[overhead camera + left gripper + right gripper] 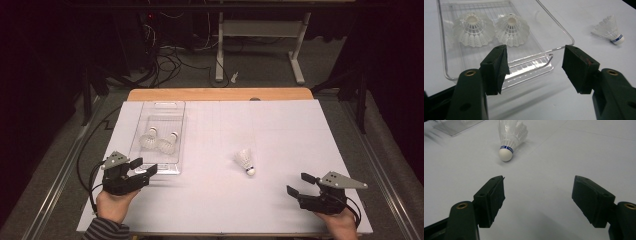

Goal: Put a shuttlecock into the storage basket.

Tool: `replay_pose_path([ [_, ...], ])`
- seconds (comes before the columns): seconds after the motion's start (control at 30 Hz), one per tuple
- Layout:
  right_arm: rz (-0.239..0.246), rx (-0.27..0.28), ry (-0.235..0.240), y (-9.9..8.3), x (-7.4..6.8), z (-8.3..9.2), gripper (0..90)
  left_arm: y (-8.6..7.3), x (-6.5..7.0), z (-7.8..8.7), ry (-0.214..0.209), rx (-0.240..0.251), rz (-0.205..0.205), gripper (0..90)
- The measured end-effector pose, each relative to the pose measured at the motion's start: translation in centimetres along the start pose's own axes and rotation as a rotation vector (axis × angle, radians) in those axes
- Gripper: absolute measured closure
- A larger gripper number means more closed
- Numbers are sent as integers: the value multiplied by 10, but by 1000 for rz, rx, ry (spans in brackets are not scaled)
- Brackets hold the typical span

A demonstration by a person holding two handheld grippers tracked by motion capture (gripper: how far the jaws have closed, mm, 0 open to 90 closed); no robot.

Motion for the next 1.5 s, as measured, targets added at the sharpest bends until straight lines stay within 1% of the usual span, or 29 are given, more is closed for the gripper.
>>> replay_pose_path([
  [0.33, 2, 3, -5, -1, -1, 3, 269, 2, 10, -1, -17, 6, -24, 381],
  [0.43, -1, 4, -6, -1, -1, 3, 269, 1, 12, -4, -24, -1, -29, 381],
  [0.57, -4, 6, -7, -1, 0, 4, 268, 2, 15, -6, -34, -7, -25, 384],
  [0.73, -4, 7, -8, -2, 0, 4, 269, 3, 21, -9, -43, -11, -35, 393],
  [0.93, -4, 7, -8, -2, 0, 4, 268, 4, 24, -11, -50, -19, -44, 392],
  [1.5, -3, 8, -7, -2, 0, 5, 269, 6, 35, -16, -72, -15, -54, 391],
])
Point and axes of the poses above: each handheld gripper's, and its own axes: z roughly backward along the jaws, y roughly out of its top, x roughly to its right, the point moved 10 cm from there along -z, roughly forward along the jaws, and after that the axes turned 8 degrees about y, right-handed, at the moved point
